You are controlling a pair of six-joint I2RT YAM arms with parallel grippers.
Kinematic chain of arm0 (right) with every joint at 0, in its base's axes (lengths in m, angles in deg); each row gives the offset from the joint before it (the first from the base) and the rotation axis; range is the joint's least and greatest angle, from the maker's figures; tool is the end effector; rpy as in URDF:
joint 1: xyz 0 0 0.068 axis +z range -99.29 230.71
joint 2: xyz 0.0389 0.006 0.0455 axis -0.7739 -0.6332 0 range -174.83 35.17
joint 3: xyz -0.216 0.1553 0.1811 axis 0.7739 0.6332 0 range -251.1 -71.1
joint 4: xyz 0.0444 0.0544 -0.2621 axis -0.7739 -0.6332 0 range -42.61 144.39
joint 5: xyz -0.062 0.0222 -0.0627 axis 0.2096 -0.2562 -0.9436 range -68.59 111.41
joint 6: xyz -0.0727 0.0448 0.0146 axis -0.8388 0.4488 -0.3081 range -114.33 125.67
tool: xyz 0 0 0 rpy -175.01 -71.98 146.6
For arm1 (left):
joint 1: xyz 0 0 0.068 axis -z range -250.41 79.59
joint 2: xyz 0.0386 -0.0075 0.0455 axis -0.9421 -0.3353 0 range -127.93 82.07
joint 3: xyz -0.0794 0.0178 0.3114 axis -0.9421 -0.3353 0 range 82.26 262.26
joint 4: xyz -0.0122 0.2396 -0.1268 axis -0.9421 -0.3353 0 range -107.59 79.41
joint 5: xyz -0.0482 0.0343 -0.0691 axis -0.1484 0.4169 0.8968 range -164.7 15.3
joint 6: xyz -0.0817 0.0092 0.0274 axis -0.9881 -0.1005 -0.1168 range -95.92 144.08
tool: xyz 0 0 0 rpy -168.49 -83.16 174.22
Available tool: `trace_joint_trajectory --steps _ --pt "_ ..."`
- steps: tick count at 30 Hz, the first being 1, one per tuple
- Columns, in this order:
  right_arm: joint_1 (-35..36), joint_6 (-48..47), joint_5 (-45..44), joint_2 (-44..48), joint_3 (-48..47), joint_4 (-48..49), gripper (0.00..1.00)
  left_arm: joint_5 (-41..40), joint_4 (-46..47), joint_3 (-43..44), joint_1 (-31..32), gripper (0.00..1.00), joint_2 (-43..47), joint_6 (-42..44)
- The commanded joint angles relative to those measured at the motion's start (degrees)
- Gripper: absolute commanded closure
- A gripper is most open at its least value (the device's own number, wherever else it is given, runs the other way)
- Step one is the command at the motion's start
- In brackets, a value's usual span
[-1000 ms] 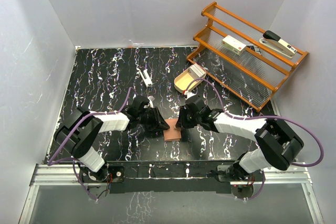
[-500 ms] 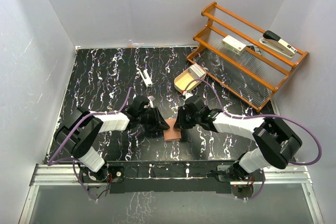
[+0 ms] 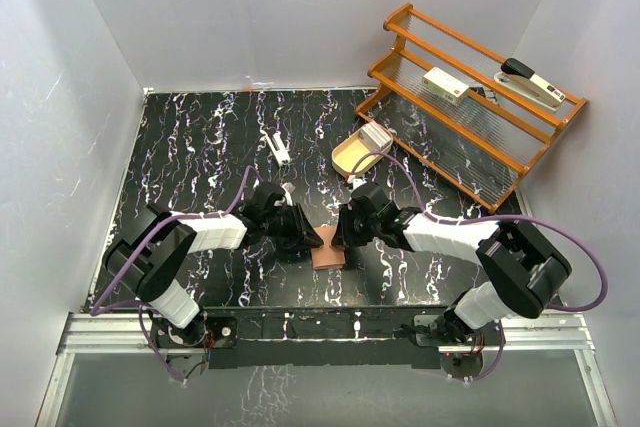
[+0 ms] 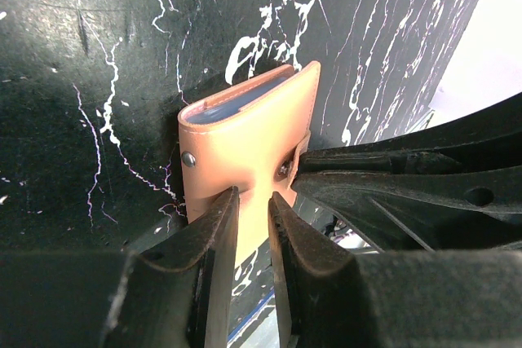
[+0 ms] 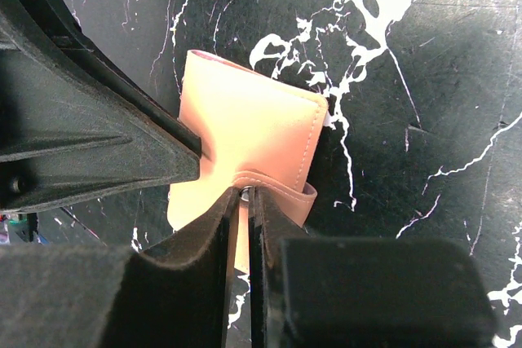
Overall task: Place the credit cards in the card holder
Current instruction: Close the card holder at the center of the board.
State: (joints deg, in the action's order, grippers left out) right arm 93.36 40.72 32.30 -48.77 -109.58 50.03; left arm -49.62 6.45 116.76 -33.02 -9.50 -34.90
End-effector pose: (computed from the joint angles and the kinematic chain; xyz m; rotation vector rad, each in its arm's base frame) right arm 0.2146 0.2173 0.1721 -0.2628 2.5873 0.7892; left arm 0.2406 -0.2248 0.1537 -0.2200 2.5778 -1.2755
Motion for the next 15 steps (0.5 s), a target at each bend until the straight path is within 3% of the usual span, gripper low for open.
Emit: trace_joint_trajectory --steps 1,15 --pt "0.0 -0.5 0.5 -1.6 -1.2 1.0 0.90 -2.9 -4.5 0.0 1.3 0.78 -1.9 1.2" --pt "0.0 -1.4 2.1 -2.3 -2.8 0.2 0.90 -2.7 -3.4 -0.1 1.5 0.78 -3.1 0.9"
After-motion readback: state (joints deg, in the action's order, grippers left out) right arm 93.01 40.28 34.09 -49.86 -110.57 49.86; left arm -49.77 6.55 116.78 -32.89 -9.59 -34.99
